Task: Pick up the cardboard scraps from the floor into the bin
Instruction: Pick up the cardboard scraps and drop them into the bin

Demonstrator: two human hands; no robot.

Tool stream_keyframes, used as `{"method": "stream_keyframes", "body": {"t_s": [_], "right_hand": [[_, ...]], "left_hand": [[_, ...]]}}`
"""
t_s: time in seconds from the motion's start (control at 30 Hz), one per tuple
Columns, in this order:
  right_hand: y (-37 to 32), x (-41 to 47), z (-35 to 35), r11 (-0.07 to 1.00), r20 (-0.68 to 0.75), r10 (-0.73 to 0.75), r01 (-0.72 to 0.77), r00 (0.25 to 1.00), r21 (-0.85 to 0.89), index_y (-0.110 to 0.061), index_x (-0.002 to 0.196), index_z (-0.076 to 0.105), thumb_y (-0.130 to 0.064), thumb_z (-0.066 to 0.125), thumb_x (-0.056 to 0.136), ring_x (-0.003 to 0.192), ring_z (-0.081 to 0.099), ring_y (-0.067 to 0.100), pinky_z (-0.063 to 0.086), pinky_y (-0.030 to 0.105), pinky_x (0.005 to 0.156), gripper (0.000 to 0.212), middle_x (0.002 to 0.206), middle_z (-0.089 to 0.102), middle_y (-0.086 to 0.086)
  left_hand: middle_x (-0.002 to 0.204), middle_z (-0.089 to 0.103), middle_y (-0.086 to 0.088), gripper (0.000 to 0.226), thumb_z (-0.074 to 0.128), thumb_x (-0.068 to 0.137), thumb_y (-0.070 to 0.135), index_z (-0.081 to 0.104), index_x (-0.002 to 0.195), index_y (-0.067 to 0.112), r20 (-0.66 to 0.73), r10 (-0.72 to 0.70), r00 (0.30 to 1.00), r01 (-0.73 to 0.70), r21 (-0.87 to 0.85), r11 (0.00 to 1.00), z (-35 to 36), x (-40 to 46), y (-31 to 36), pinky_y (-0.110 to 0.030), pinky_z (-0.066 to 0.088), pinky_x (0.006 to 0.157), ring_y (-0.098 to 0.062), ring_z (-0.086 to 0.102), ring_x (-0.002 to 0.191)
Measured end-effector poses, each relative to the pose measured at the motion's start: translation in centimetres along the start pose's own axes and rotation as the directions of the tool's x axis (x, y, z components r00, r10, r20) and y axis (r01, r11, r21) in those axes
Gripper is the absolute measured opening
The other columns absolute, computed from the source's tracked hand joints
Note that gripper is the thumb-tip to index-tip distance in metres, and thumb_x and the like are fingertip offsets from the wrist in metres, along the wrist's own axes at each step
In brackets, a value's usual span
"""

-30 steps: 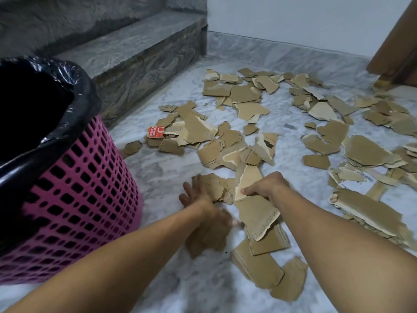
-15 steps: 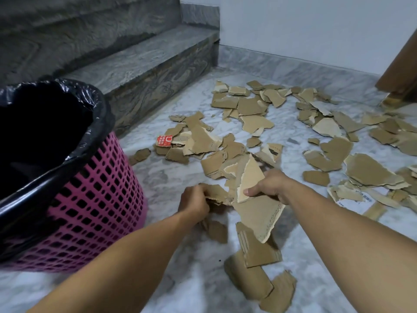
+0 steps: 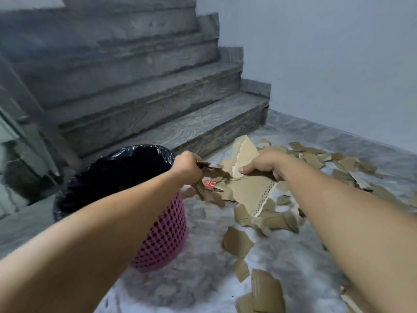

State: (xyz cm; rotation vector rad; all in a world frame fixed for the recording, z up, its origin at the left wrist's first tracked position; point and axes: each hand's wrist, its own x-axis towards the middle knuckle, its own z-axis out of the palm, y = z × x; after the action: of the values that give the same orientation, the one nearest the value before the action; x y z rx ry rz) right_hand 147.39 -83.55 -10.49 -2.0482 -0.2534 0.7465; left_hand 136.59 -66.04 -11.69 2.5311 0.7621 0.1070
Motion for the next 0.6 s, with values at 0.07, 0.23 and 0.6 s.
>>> {"method": "stream_keyframes", "body": {"t_s": [0.07,0.23,0.6], "right_hand": [[-4.4,-0.9,0.8,0.996,0.022,-0.089,0.09,0.996,-0.029,-0.001,0.096,0.06,-0.009,0.087,0.068,0.06,0.063,0.022,0.051,0.027,0.048,0.04,0.075,0.065,0.012],[-12.0,-1.9,6.1,0.964,0.092,-0.228,0.238,0.969,-0.118,-0.006,0.079,0.053,-0.013,0.079,0.081,0.054,0.054,0.018,0.04,0.017,0.041,0.027,0.072,0.061,0.008],[-11.8,5.8,22.8,0.934,0.328,-0.125,0.223,0.936,-0.28,-0.003,0.109,0.054,0.002,0.047,0.091,0.073,0.062,0.034,0.06,0.047,0.075,0.02,0.087,0.056,0.021]], "left_hand": [[0.093,0.072,-0.013,0.019,0.065,0.08,0.007,0.075,0.095,0.01,-0.081,-0.066,0.995,0.064,-0.028,0.998,-5.0,-0.3,-0.5,-0.032,0.05,0.065,-0.028,0.068,0.089],[0.075,0.067,-0.008,0.015,0.074,0.07,0.002,0.067,0.069,0.016,-0.141,-0.209,0.968,0.192,-0.129,0.973,-12.4,-0.7,-5.8,-0.027,0.05,0.062,-0.022,0.061,0.07],[0.116,0.06,-0.012,0.087,0.088,0.064,0.011,0.046,0.141,0.014,0.082,-0.489,0.868,0.493,-0.249,0.834,-8.0,-0.3,-19.2,-0.038,0.058,0.067,-0.025,0.067,0.089]]}}
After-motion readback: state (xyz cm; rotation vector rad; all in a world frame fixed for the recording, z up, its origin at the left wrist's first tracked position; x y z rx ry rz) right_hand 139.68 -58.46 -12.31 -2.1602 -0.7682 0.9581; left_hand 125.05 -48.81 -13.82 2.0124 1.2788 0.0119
